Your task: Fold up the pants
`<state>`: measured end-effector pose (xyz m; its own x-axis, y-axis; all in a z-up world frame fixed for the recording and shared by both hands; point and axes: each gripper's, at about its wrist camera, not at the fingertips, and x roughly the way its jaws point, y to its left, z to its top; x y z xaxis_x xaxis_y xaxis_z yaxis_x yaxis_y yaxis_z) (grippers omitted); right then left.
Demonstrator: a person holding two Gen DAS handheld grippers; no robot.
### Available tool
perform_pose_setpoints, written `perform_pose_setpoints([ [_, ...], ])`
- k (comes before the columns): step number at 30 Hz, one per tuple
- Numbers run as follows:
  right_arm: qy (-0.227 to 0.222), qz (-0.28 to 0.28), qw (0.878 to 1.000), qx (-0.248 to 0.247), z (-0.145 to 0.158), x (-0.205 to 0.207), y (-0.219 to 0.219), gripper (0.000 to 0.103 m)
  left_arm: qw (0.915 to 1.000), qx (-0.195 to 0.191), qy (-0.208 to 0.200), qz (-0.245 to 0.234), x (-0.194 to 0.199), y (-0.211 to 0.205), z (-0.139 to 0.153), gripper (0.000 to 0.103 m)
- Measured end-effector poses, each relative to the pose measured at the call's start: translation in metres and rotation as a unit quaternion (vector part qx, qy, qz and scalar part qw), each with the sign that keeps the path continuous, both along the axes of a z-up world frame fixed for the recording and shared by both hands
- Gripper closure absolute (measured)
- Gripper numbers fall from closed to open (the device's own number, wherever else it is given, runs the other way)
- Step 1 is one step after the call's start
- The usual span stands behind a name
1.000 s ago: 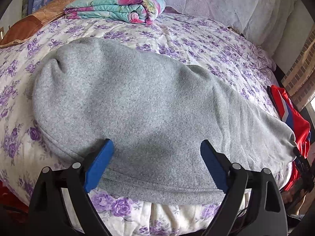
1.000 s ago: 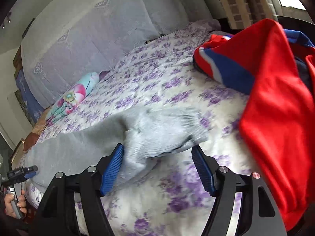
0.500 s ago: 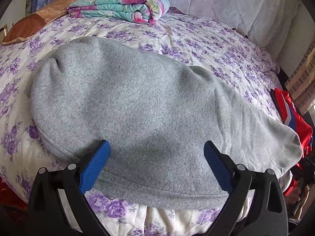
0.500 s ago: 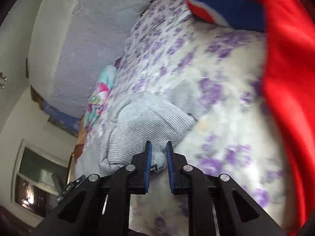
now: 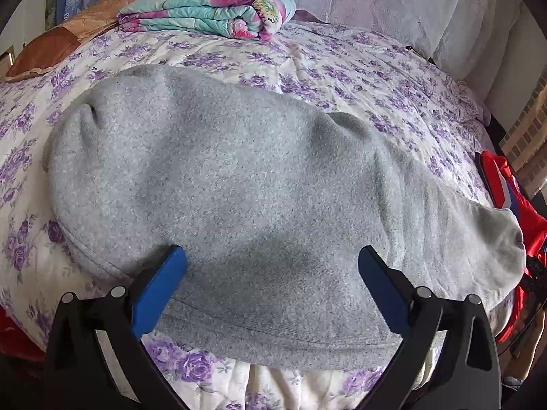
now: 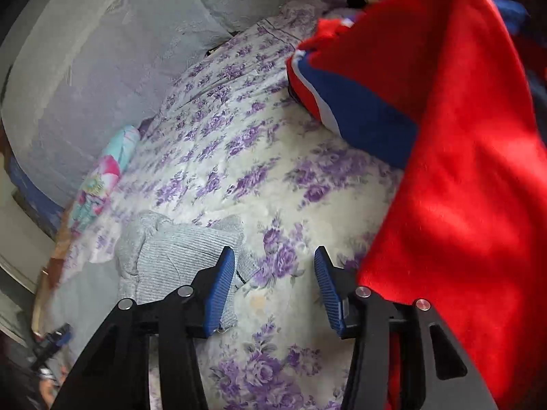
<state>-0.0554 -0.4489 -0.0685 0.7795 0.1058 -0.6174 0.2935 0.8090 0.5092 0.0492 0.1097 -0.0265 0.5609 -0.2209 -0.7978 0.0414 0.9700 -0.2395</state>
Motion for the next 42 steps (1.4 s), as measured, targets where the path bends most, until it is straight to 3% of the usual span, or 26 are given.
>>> perform_pose_setpoints([
  [2,-0.001,0.035,0.998,0.050,-0.014,0.004,-0.006,0.061,1.0000,0.001,0.003,0.000,0.000,0.002,-0.001,0.005],
  [4,0.013,0.081,0.996,0.036,-0.015,0.012,0.007,0.061,1.0000,-0.007,0.003,0.002,-0.002,0.004,0.000,0.005],
  [8,0.037,0.129,0.989,0.067,-0.019,0.041,0.026,0.070,0.9999,-0.007,0.000,0.008,-0.005,0.005,0.001,0.005],
  [11,0.022,0.169,0.974,0.148,-0.028,0.069,0.029,0.073,0.9999,-0.002,0.000,0.012,-0.005,0.003,0.001,0.005],
  [13,0.009,0.175,0.968,0.181,-0.034,0.077,0.029,0.080,0.9999,-0.006,0.002,0.013,-0.006,0.004,0.002,0.005],
  [14,0.000,0.173,0.967,0.187,-0.034,0.078,0.029,0.090,0.9999,-0.010,0.002,0.013,-0.006,0.005,0.002,0.005],
  [19,-0.071,0.138,0.978,0.139,0.001,0.042,0.026,0.094,0.9998,-0.015,0.001,0.009,-0.006,0.006,0.002,0.005],
  [20,-0.087,0.130,0.980,0.121,0.013,0.030,0.026,0.103,0.9999,-0.013,0.001,0.008,-0.006,0.006,0.002,0.005],
  [21,-0.103,0.119,0.983,0.100,0.027,0.015,0.026,0.103,0.9999,-0.012,0.001,0.008,-0.006,0.005,0.002,0.005],
  [25,-0.117,0.055,0.991,0.020,0.068,-0.040,0.021,0.103,0.9999,-0.012,0.000,0.008,-0.006,0.006,0.002,0.005],
  [28,-0.070,0.040,0.997,-0.001,0.060,-0.045,0.016,0.099,1.0000,-0.007,-0.003,0.006,-0.007,0.005,0.001,0.005],
  [31,-0.045,0.061,0.995,0.064,0.027,-0.030,0.007,0.095,1.0000,-0.004,-0.002,0.006,-0.007,0.005,0.001,0.005],
  [32,-0.032,0.079,0.991,0.102,0.013,-0.025,0.009,0.084,1.0000,-0.005,-0.002,0.006,-0.007,0.005,0.001,0.005],
  [33,-0.018,0.093,0.986,0.137,0.003,-0.021,0.012,0.057,1.0000,-0.007,-0.001,0.006,-0.008,0.005,0.002,0.005],
  [35,-0.022,0.114,0.975,0.188,-0.009,-0.024,0.021,0.016,0.9999,-0.011,-0.002,0.004,-0.008,0.006,0.002,0.005],
  [38,-0.051,0.149,0.956,0.246,-0.015,-0.027,0.033,0.016,0.9999,-0.015,-0.003,0.003,-0.010,0.007,0.002,0.005],
  [40,-0.060,0.128,0.960,0.242,-0.012,-0.021,0.032,0.016,0.9999,-0.009,-0.002,0.005,-0.010,0.006,0.002,0.005],
  [41,-0.062,0.120,0.963,0.234,-0.011,-0.015,0.031,0.023,1.0000,-0.006,-0.001,0.006,-0.010,0.005,0.002,0.005],
  [42,-0.060,0.115,0.967,0.220,-0.009,-0.006,0.032,0.052,1.0000,-0.005,0.000,0.007,-0.010,0.004,0.002,0.005],
])
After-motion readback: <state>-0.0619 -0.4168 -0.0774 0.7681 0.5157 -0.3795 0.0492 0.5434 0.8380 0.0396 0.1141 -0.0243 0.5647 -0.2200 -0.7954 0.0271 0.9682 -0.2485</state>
